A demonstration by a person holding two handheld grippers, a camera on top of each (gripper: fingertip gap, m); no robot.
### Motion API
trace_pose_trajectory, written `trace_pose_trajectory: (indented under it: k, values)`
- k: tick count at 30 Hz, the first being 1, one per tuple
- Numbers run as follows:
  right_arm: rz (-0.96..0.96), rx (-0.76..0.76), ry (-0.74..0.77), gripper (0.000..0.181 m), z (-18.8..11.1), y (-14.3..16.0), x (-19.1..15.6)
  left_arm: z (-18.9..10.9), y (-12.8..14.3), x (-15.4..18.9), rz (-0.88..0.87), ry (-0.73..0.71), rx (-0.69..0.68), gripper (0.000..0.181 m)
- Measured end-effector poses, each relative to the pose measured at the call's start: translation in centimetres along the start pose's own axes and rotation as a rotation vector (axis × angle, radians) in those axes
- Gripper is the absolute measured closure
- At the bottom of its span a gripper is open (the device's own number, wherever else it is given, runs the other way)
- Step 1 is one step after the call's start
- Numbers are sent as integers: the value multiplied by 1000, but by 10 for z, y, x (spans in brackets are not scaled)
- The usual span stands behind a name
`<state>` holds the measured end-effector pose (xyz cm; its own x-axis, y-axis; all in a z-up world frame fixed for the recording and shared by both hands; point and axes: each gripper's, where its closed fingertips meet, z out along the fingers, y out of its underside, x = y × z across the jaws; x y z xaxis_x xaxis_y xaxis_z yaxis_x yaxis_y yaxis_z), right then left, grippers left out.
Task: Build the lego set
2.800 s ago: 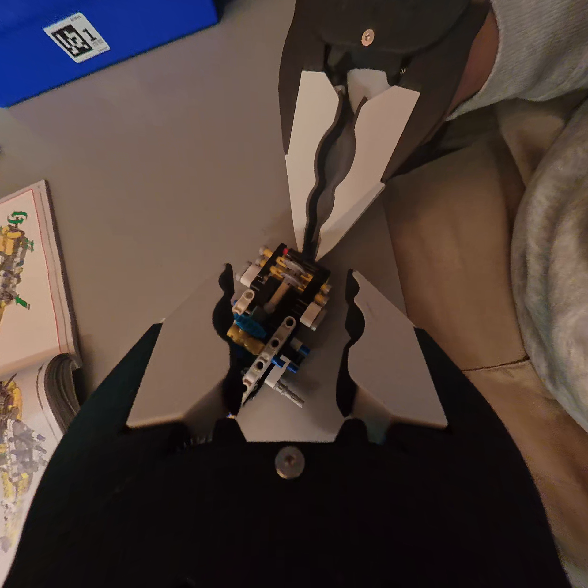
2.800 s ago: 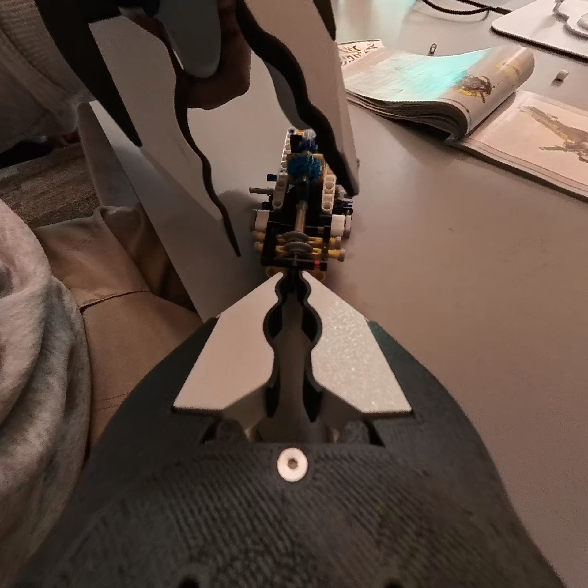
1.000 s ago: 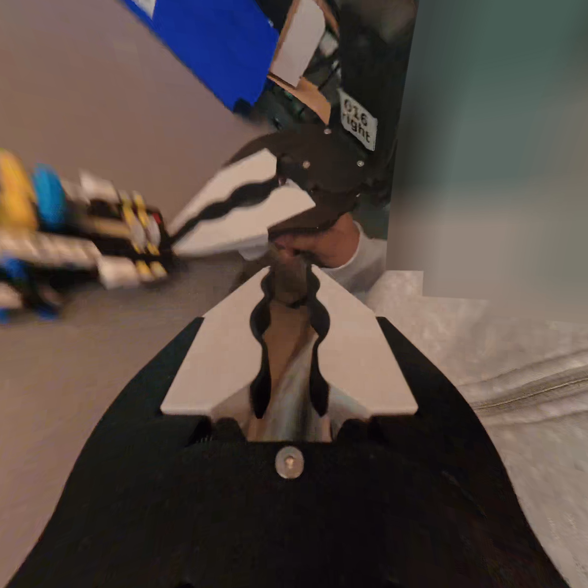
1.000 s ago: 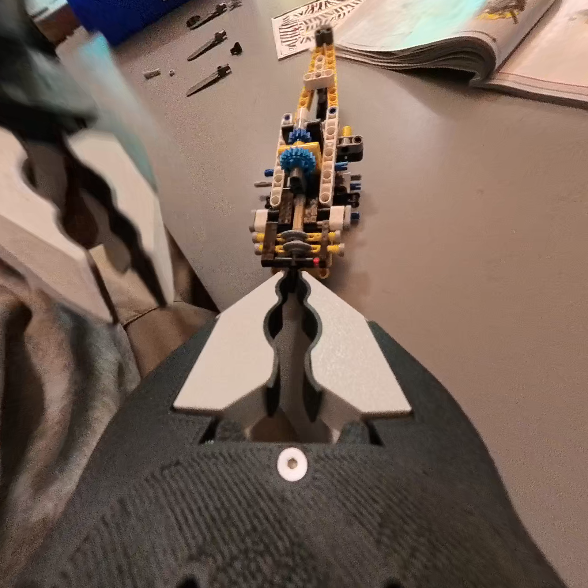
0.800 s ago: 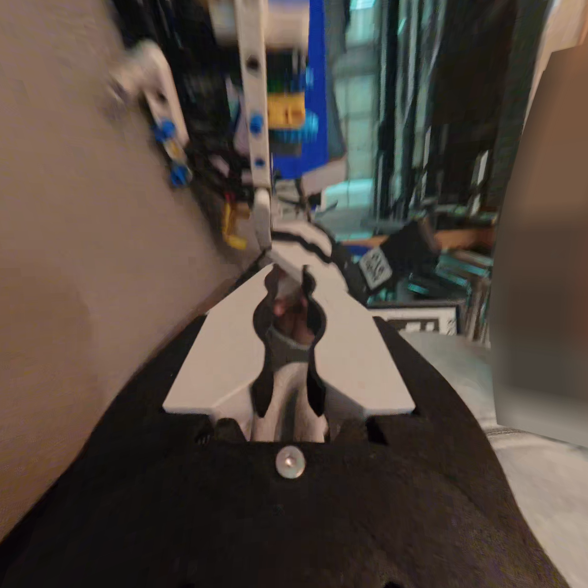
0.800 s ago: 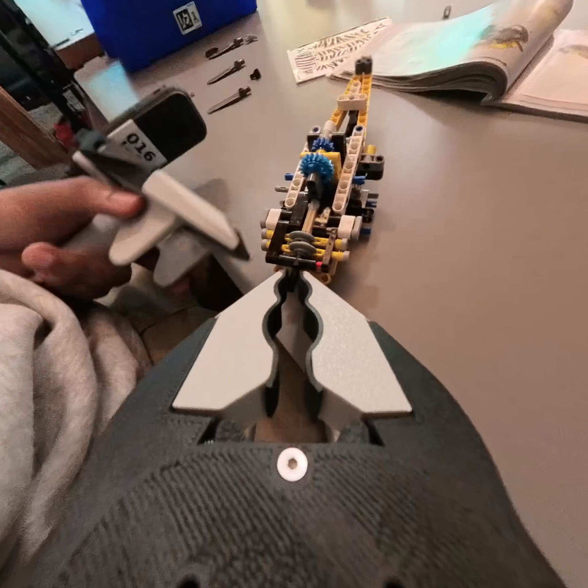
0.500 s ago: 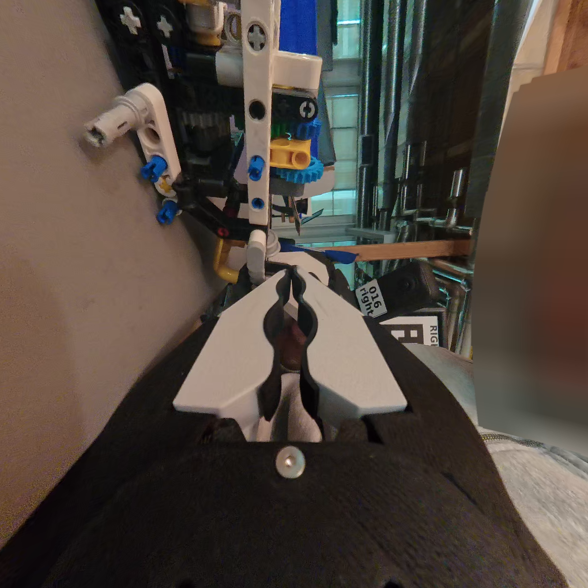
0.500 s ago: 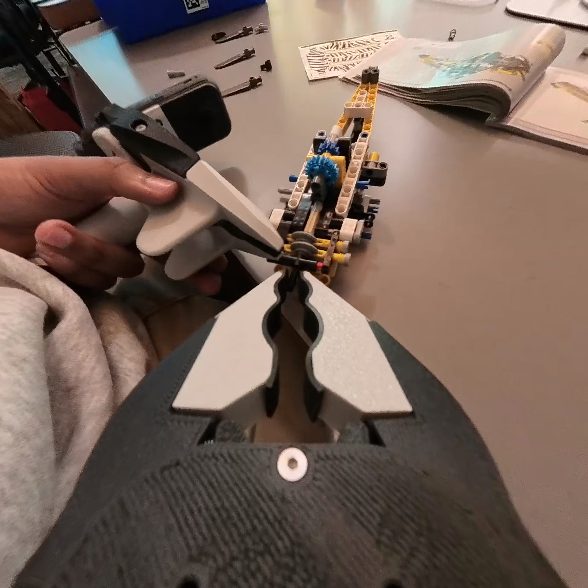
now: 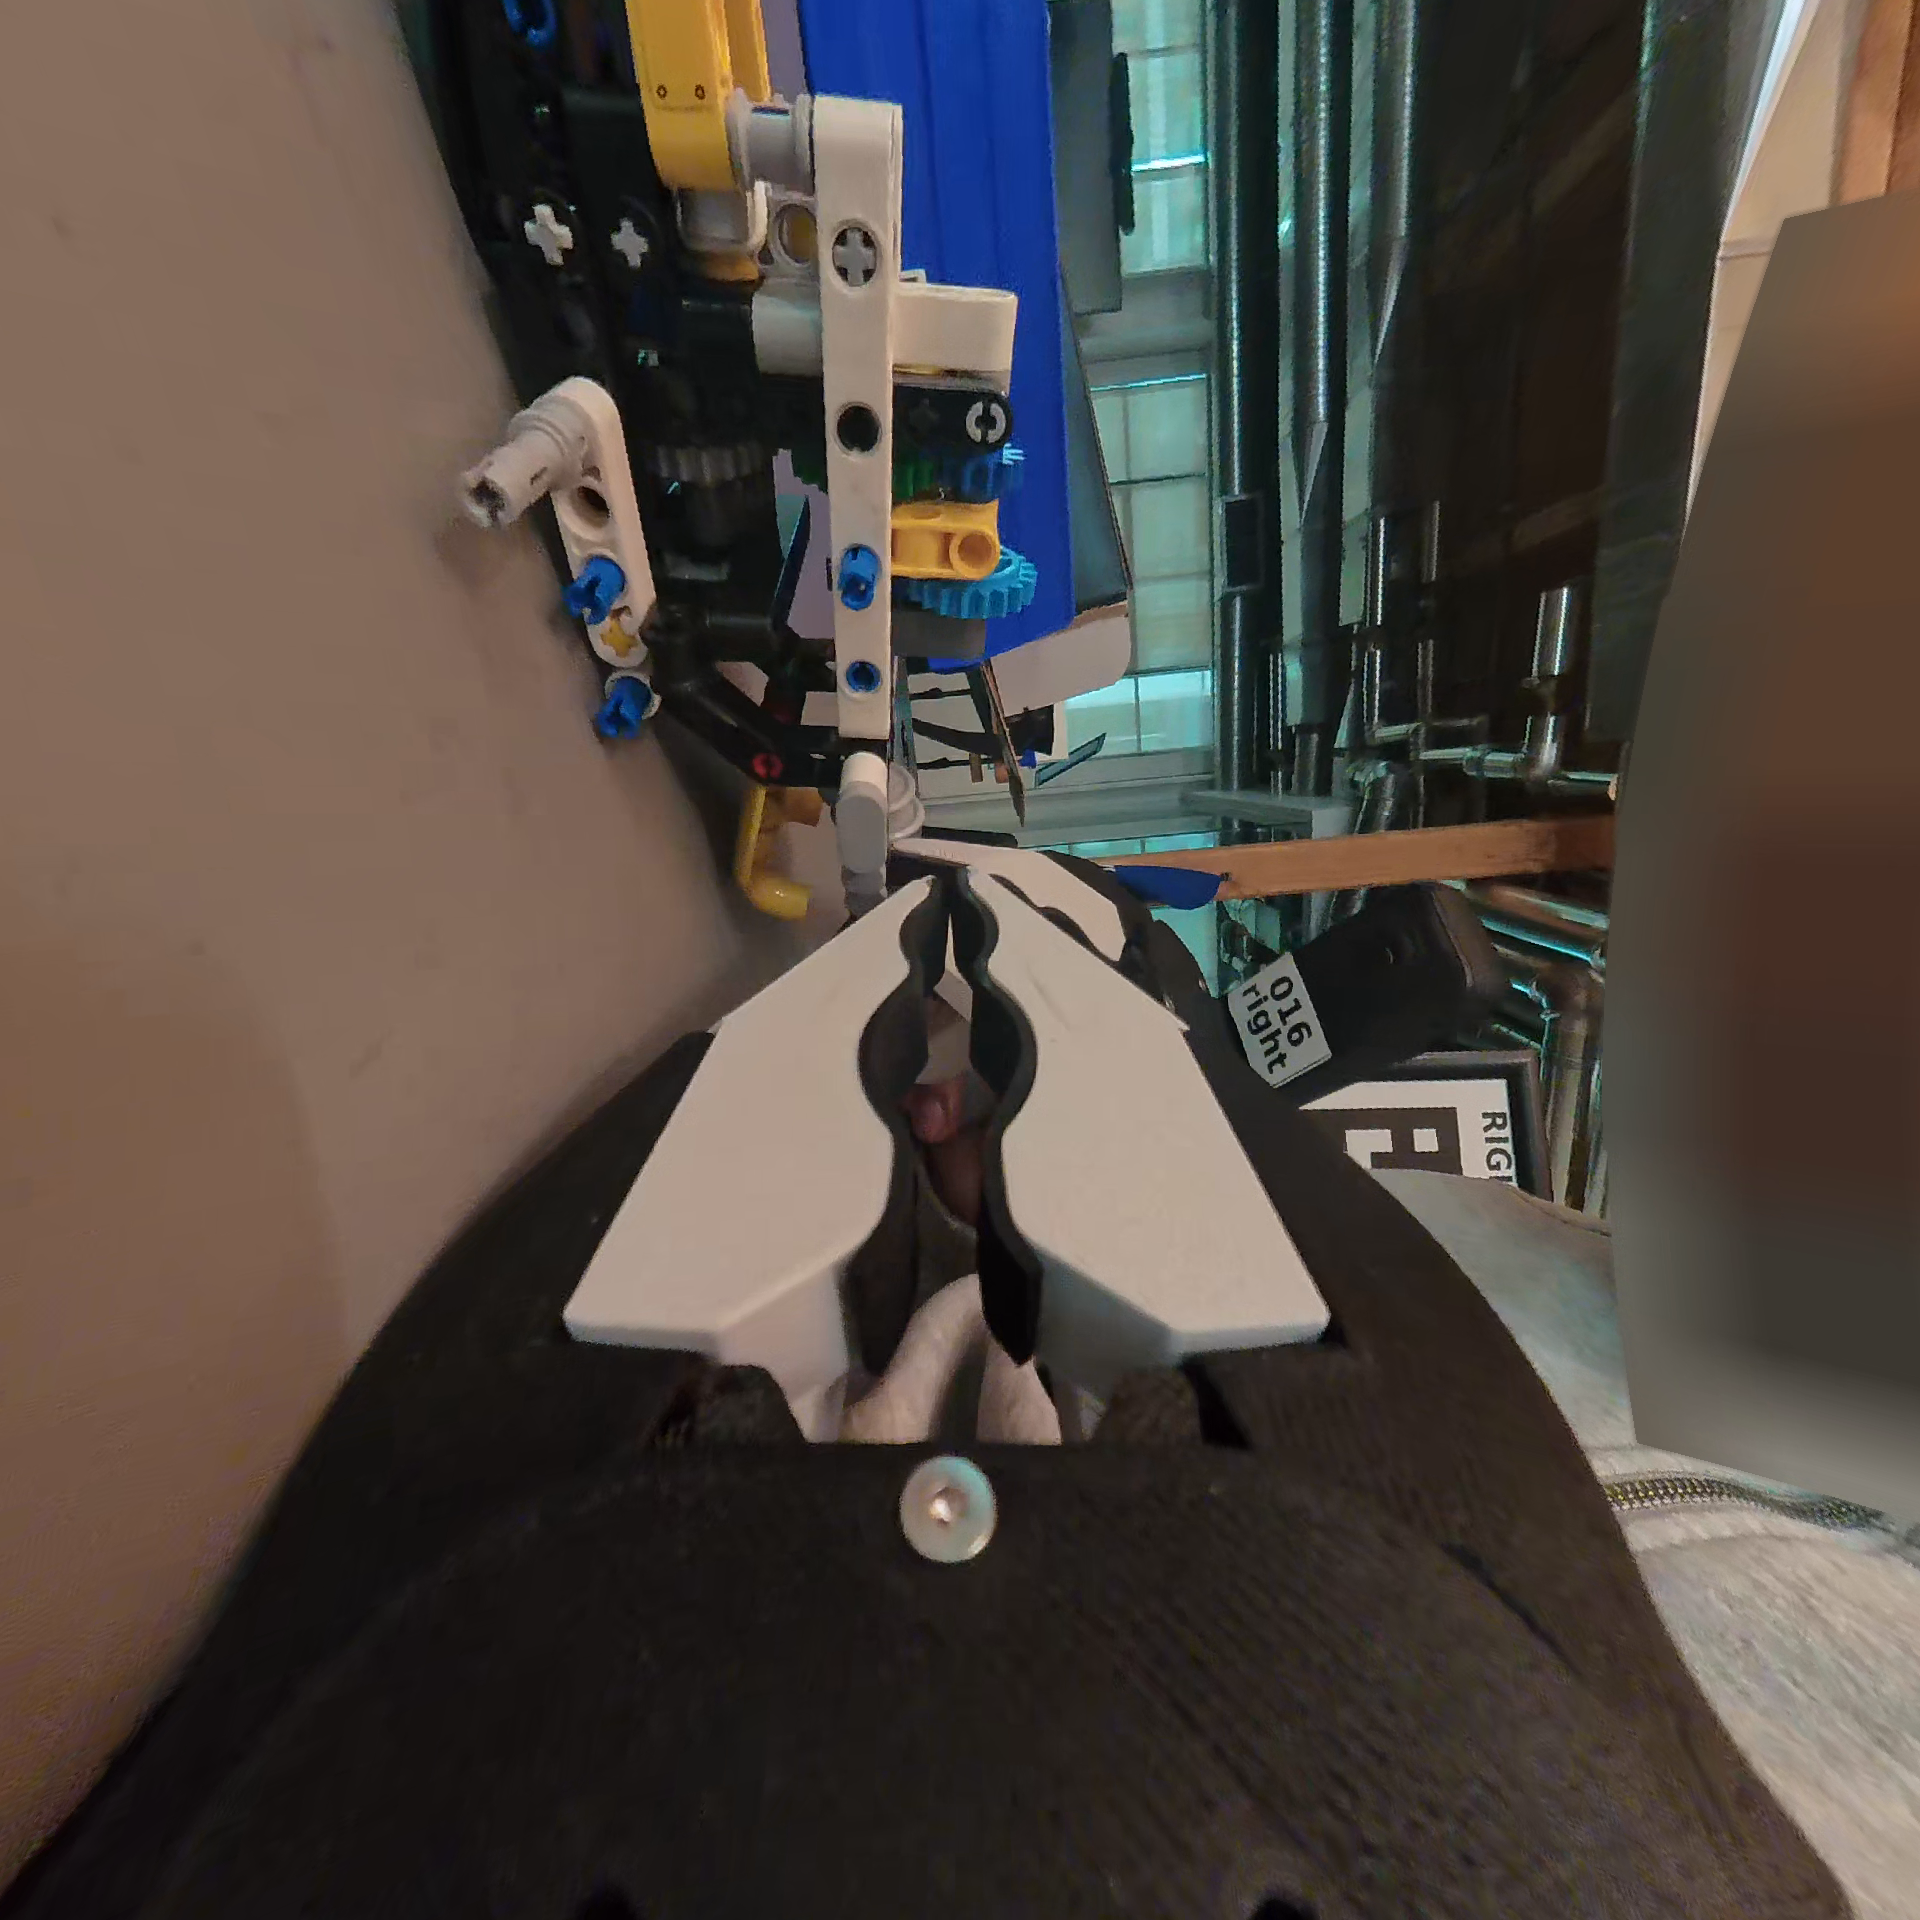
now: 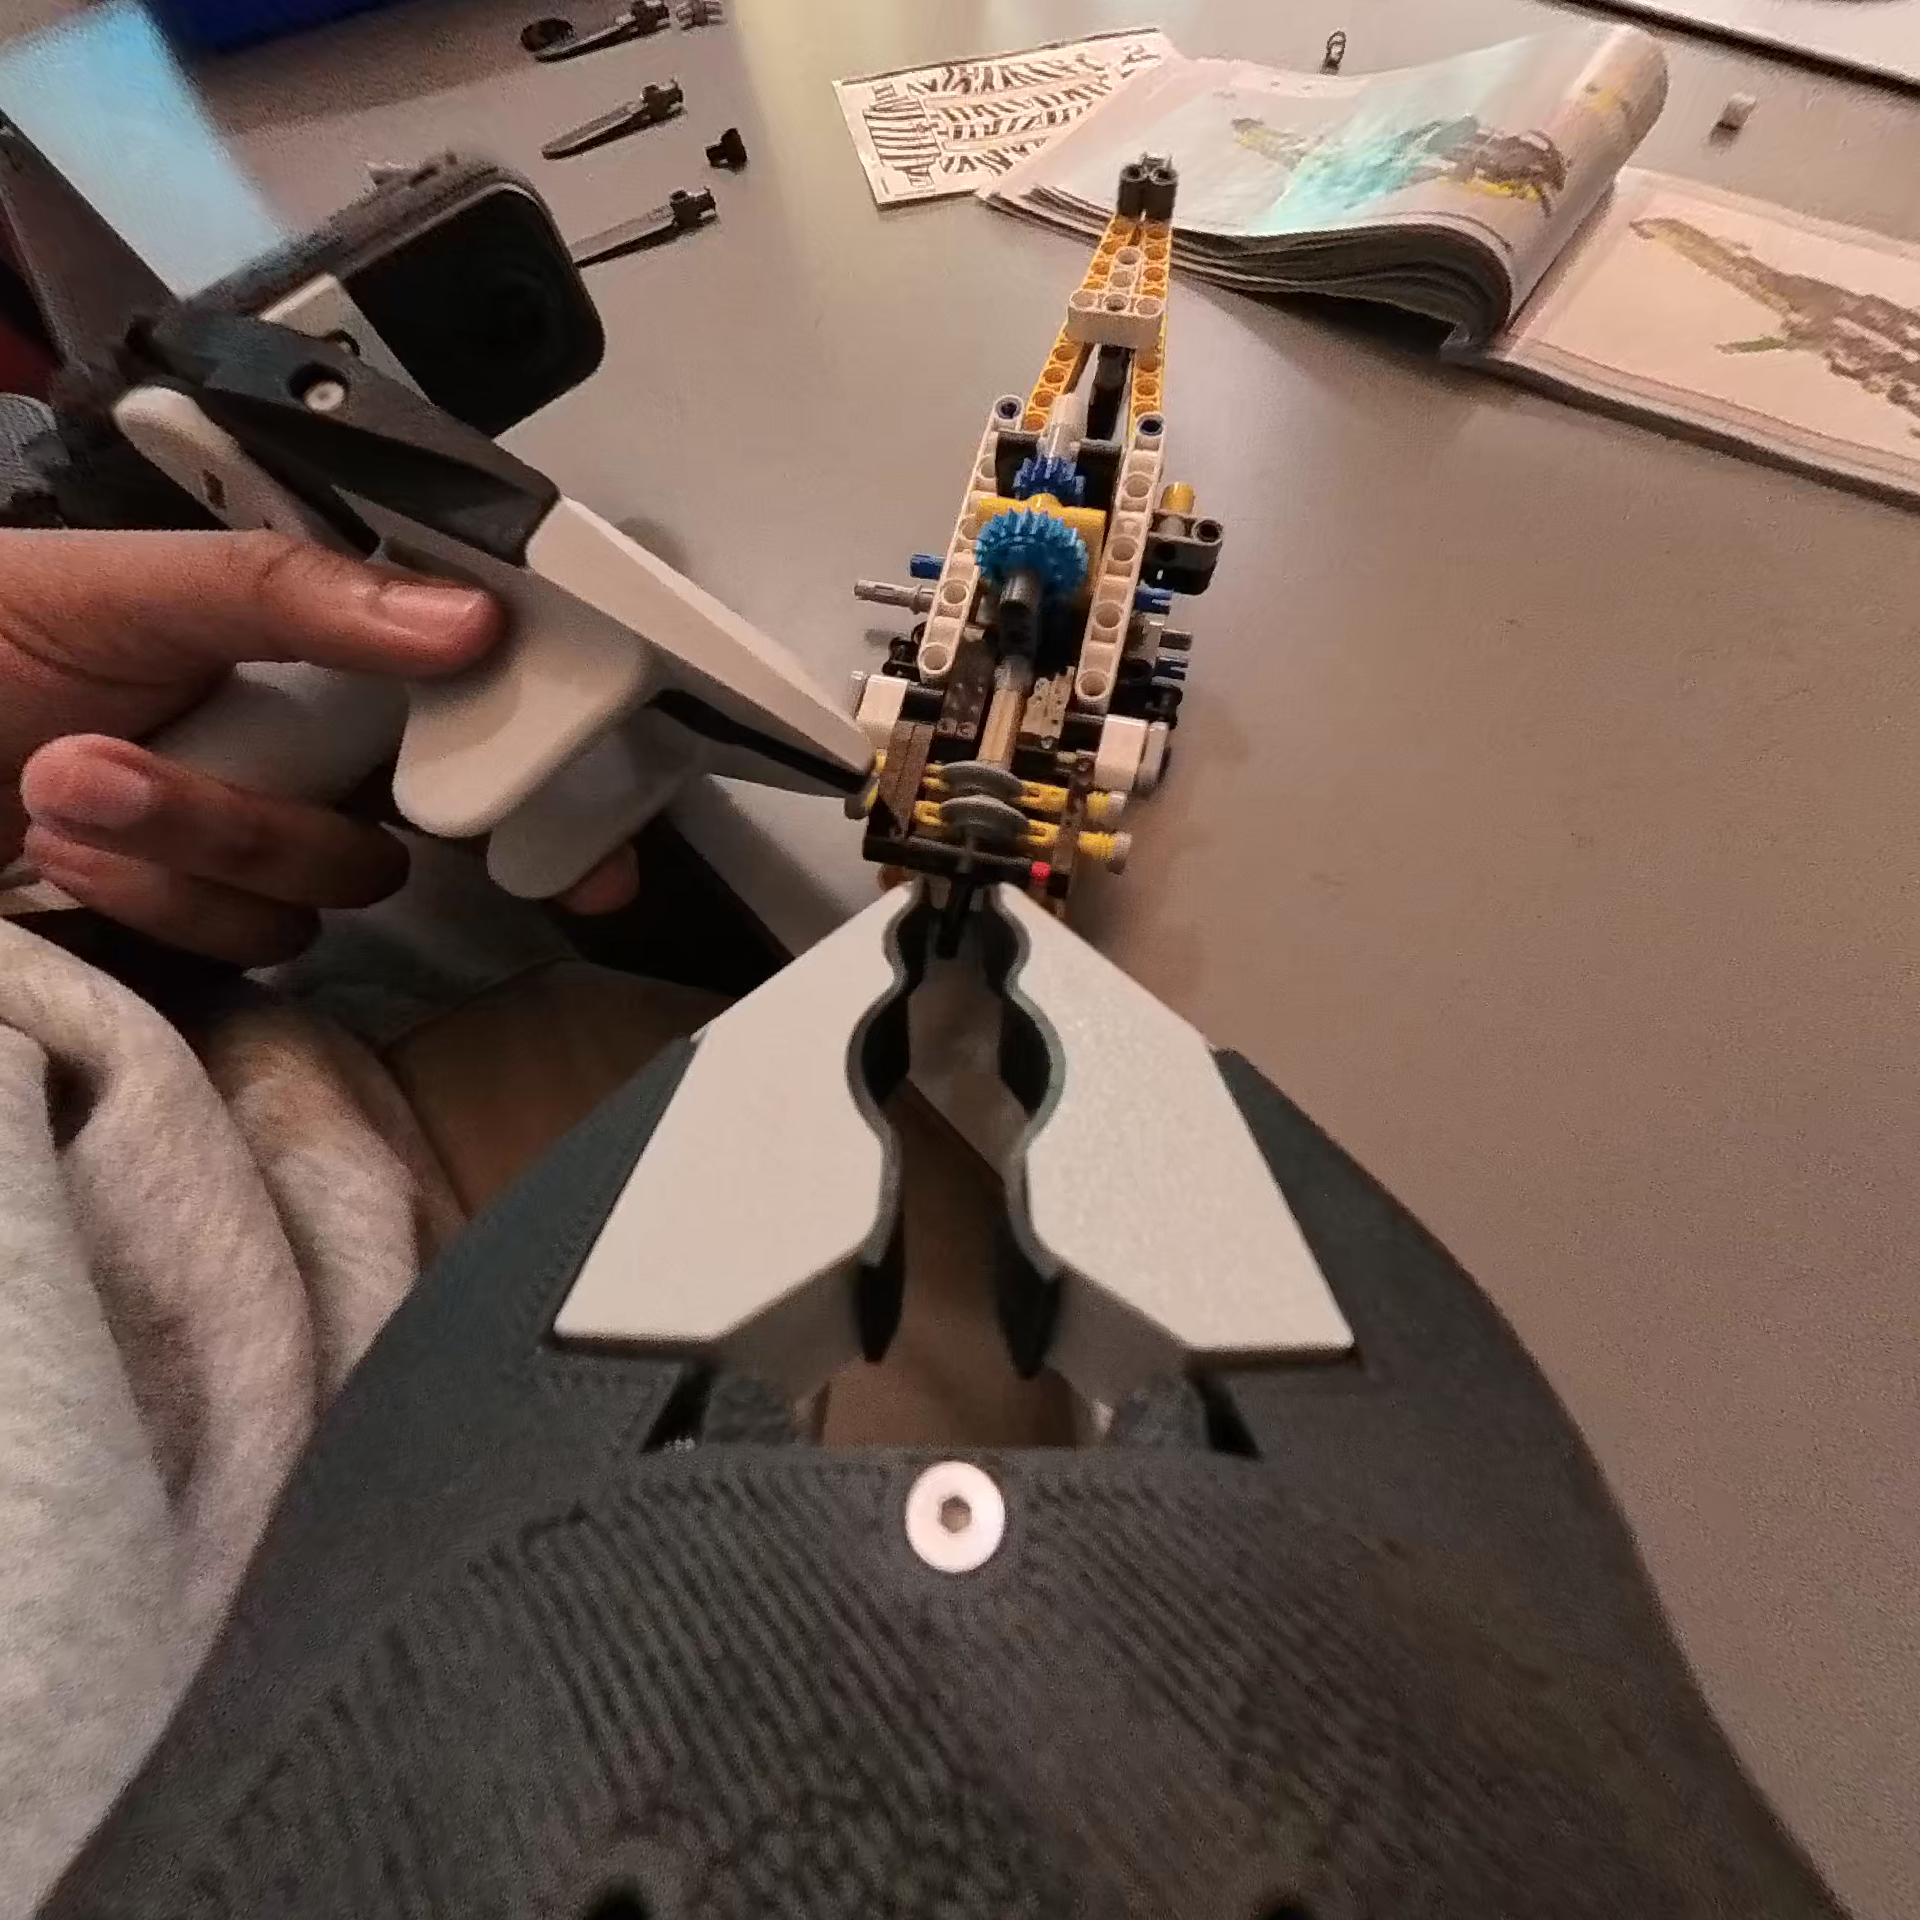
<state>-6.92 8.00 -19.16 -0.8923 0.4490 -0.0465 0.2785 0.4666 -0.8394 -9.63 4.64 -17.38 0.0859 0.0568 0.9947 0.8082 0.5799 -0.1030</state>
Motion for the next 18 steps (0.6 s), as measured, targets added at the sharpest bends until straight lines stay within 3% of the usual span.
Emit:
trace_pose_trajectory:
  k: [5,8,18]
  values:
    - [-31,-72,78,141,-1,7,12,-1,1,0,5,1,-5,181]
    - [-54,-45,28,142,2,3,2,-1,5,0,13,0,-23,181]
    - [-324,-102,140,154,8,5,11,2,12,-1,77,-18,-64,181]
